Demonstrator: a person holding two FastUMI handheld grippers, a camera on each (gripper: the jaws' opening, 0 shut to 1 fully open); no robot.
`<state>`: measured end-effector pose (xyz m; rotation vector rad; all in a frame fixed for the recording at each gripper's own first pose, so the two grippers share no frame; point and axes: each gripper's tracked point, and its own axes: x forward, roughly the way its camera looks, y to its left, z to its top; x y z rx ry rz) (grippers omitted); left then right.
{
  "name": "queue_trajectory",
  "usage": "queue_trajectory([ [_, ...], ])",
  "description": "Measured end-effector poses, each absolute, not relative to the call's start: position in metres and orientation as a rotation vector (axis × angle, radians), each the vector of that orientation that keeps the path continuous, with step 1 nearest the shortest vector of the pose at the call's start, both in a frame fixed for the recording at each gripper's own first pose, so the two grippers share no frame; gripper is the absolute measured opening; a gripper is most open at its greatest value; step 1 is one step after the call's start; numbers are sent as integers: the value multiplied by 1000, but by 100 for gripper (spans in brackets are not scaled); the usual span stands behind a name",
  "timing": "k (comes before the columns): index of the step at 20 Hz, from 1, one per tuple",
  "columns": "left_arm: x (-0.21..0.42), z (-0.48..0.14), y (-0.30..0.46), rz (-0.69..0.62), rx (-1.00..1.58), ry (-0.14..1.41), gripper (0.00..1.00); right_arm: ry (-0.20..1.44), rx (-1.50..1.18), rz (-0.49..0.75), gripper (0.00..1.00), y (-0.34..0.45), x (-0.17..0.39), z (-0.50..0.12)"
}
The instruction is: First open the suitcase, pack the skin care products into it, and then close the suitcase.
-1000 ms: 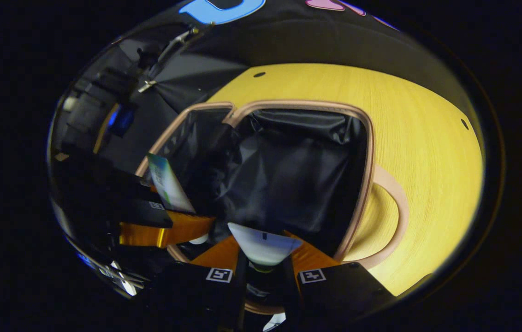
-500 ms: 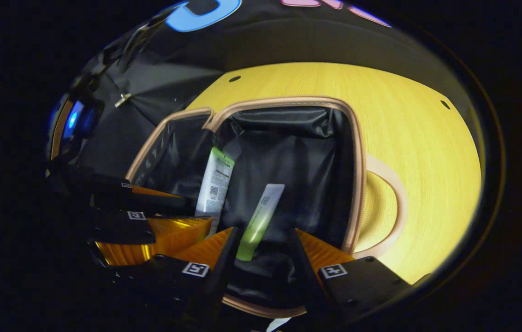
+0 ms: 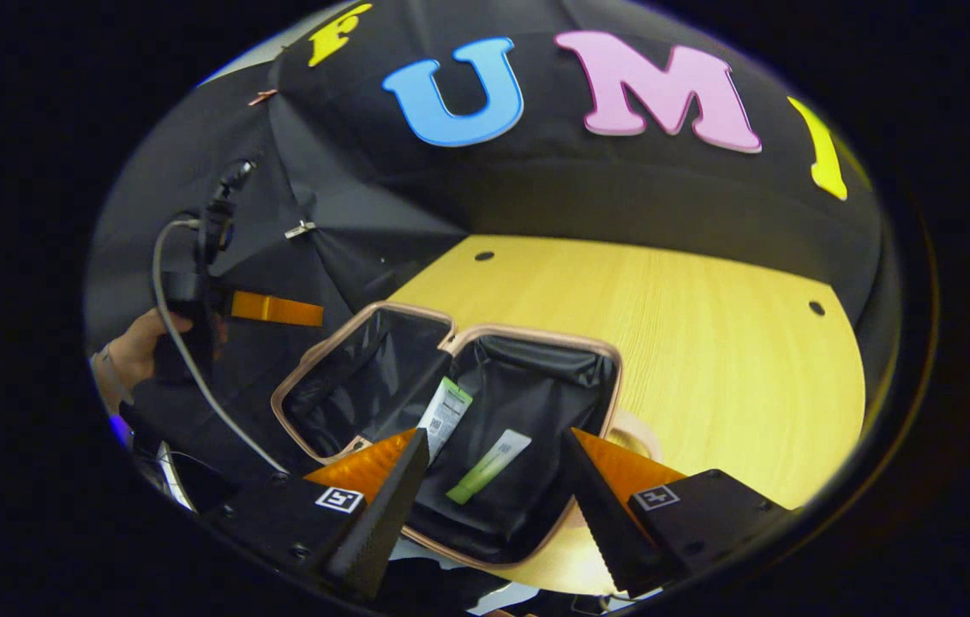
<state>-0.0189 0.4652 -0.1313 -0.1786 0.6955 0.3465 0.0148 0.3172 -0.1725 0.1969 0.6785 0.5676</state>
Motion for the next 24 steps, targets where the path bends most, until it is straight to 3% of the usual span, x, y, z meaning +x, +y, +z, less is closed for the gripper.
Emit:
queue_trajectory([
  [6, -40, -197, 569, 487, -213, 903, 96, 677, 235, 507, 97, 289, 32, -162],
  [7, -42, -216, 577, 499, -215, 947, 92, 680, 242, 491, 97, 285, 35, -163],
  [8, -42, -233, 585, 509, -216, 989, 97, 680, 253, 480, 97, 281, 36, -161],
  [11, -44, -267, 607, 550, -149, 1080, 95, 683, 266, 457, 97, 269, 34, -158],
  [13, -43, -286, 608, 514, -147, 1136, 96, 697, 242, 439, 97, 262, 29, -164],
  [14, -35, -294, 591, 427, -232, 1138, 94, 703, 234, 432, 97, 257, 26, -164],
  [17, -38, -294, 590, 469, -164, 1192, 17, 703, 234, 434, 97, 252, 22, -164],
  [20, -29, -266, 587, 463, -153, 1119, 13, 679, 254, 443, 97, 248, 23, -155],
  [24, -22, -182, 569, 451, -108, 940, 7, 608, 281, 446, 97, 232, 29, -137],
])
